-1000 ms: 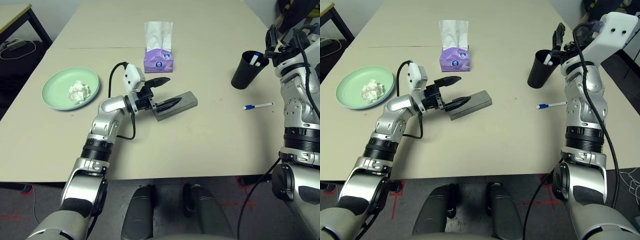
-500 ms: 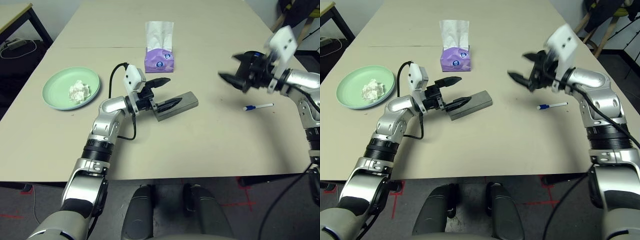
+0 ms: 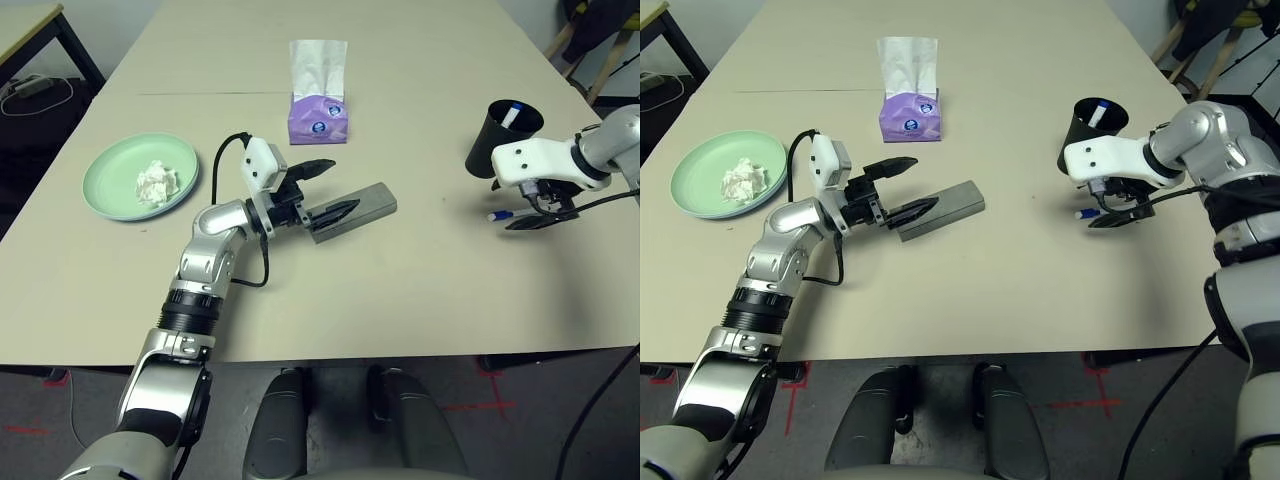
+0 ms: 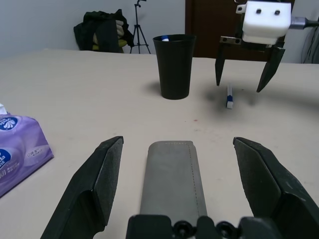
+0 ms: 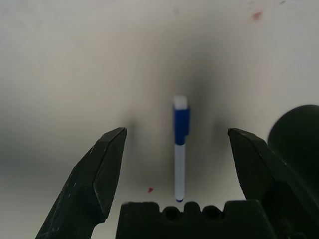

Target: Organize and tidy the items on the table.

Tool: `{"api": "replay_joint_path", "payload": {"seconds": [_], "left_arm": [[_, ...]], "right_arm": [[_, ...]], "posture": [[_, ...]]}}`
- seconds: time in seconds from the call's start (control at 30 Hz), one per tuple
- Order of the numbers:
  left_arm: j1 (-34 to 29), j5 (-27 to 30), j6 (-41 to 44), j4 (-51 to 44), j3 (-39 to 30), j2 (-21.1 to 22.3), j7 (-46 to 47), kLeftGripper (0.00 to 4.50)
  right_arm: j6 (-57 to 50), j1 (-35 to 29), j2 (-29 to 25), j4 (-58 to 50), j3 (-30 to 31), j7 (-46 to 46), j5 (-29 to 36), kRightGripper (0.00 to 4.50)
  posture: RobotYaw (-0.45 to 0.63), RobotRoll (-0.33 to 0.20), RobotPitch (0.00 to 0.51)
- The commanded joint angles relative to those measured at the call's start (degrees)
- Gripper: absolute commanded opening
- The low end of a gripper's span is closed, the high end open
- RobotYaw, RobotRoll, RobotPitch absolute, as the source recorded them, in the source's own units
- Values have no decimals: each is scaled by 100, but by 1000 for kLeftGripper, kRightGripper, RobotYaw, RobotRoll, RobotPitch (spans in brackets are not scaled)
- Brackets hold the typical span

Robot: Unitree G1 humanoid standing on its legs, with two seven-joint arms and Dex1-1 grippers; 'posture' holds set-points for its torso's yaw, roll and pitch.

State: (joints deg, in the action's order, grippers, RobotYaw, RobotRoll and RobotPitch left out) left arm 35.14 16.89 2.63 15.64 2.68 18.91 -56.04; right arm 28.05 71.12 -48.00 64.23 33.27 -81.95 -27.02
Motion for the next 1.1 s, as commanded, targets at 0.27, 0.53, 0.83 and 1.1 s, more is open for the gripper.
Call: {"api": "replay_joint_path", "payload": {"seconds": [0.27, 0.53, 0.83, 1.1], "left_arm": [[-311, 18, 174, -454, 39, 81, 83, 4500], [-456, 35, 317, -681, 51, 132, 103, 4500], [-599, 50, 474, -901, 95, 147, 122, 4500], [-685, 55, 578, -1042, 83, 158, 164, 4500]], "right_arm": [[212, 138, 230, 606, 0, 332, -520, 4474], [251, 209, 276, 739, -44, 459, -648, 4474], [187, 166, 362, 800, -109, 331, -625, 4107], [56, 97, 481, 829, -159, 366, -634, 1365]], "posture": [[137, 0, 208], [136, 0, 226], [137, 0, 255], [148, 0, 261]]}}
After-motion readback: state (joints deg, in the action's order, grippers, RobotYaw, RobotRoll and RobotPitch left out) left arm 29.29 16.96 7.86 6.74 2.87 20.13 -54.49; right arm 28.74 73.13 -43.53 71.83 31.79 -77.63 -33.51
